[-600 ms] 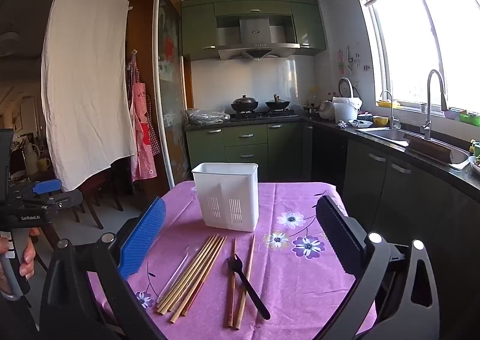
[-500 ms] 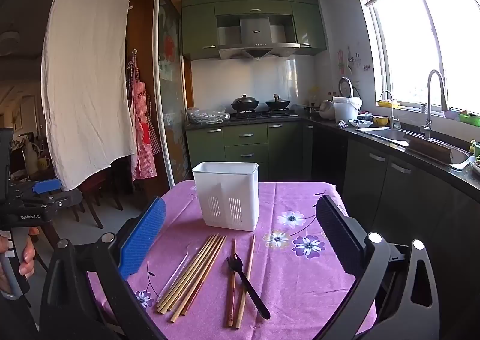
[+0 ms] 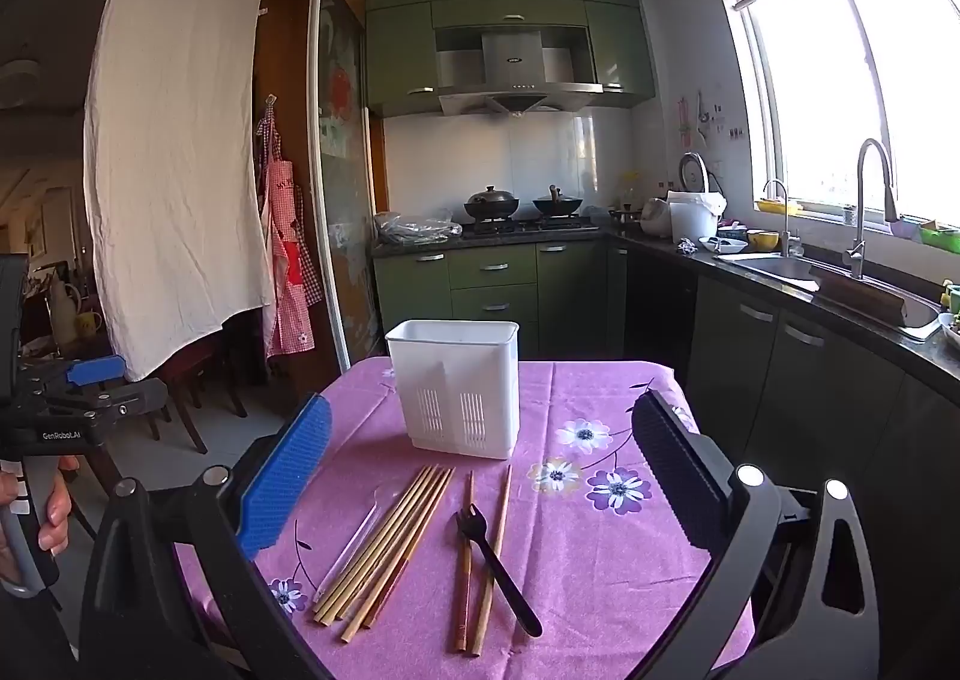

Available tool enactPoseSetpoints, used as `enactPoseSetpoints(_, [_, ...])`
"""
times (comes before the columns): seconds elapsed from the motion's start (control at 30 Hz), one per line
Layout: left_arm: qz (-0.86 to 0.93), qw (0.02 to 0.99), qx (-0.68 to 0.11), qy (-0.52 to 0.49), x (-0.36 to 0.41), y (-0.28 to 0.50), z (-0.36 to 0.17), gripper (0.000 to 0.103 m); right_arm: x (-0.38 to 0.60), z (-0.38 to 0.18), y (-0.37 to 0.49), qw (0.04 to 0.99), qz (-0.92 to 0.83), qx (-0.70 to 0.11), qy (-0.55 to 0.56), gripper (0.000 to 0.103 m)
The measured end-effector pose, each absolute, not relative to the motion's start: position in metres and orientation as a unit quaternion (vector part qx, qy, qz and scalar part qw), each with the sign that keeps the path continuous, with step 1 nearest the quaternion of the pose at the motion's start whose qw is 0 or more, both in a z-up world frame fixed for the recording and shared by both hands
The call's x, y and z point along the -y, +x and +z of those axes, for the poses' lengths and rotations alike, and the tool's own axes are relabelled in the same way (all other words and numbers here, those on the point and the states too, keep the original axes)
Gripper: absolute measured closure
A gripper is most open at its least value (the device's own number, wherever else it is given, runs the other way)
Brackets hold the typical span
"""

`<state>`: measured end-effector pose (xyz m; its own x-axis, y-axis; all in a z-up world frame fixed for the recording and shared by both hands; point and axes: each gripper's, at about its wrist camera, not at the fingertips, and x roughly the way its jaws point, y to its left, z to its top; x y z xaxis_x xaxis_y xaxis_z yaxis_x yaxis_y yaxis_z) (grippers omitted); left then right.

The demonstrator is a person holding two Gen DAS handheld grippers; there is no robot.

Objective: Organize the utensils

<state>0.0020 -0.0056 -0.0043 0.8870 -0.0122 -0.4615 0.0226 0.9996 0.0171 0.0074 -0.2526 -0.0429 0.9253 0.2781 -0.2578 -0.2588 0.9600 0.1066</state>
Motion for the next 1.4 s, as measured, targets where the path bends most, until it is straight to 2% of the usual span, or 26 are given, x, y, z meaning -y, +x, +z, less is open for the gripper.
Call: enactPoseSetpoints(1.4, [-0.018, 0.968, -0.250, 0.018, 0.011, 0.006, -0.011, 0.006, 0.249, -0.055, 0.021, 0.978, 0.141, -0.151, 0.035, 0.004])
